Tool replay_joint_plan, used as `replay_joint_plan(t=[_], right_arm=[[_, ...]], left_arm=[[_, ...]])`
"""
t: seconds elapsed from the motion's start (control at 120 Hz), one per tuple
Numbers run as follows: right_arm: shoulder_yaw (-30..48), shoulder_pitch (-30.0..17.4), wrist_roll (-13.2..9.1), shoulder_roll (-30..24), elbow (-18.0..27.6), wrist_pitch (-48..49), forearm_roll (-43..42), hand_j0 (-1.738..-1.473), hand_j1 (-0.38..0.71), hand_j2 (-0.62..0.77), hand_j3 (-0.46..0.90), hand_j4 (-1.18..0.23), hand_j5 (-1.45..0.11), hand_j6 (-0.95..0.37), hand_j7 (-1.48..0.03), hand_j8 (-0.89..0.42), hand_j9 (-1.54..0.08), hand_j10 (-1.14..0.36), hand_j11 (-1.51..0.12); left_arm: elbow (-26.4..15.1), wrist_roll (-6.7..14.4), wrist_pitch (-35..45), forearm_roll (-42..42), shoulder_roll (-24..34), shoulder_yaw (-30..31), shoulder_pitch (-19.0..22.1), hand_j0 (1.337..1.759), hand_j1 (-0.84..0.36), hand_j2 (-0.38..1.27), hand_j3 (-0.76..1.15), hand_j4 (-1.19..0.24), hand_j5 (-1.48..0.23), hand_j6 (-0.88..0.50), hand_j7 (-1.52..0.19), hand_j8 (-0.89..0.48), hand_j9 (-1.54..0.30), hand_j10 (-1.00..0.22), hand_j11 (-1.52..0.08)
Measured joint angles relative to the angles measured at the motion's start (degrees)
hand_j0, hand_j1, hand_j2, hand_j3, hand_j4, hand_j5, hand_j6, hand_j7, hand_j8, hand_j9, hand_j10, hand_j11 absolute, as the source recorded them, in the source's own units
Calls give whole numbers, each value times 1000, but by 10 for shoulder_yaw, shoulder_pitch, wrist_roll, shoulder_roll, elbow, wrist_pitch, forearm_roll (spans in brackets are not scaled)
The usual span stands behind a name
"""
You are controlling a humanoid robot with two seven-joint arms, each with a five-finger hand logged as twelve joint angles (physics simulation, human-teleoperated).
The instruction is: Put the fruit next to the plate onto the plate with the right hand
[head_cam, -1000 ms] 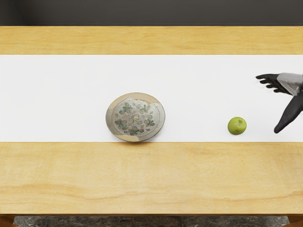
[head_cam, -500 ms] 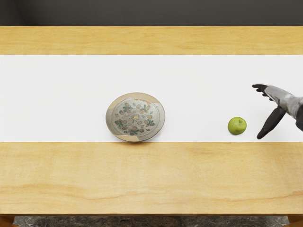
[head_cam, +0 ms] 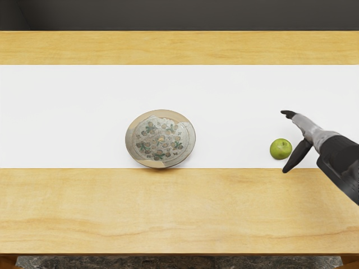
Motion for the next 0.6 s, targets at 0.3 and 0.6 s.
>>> replay_joint_plan(t=[0.3, 0.6], right_arm=[[-5, 7, -61, 19, 0, -5, -21, -1658, -228, -18, 0, -106, -134, -108, -134, -107, -134, -106, -134], [-6, 12, -67, 34, -1, -5, -22, -1658, -148, -31, 0, -172, -220, -173, -220, -172, -220, -172, -220]], left_arm=[[0, 0, 0, 0, 0, 0, -1, 1658, 53, 50, 0, -247, -321, -247, -321, -247, -321, -247, -321], [0, 0, 0, 0, 0, 0, 0, 1658, 53, 50, 0, -247, -321, -247, -321, -247, -321, -247, -321]])
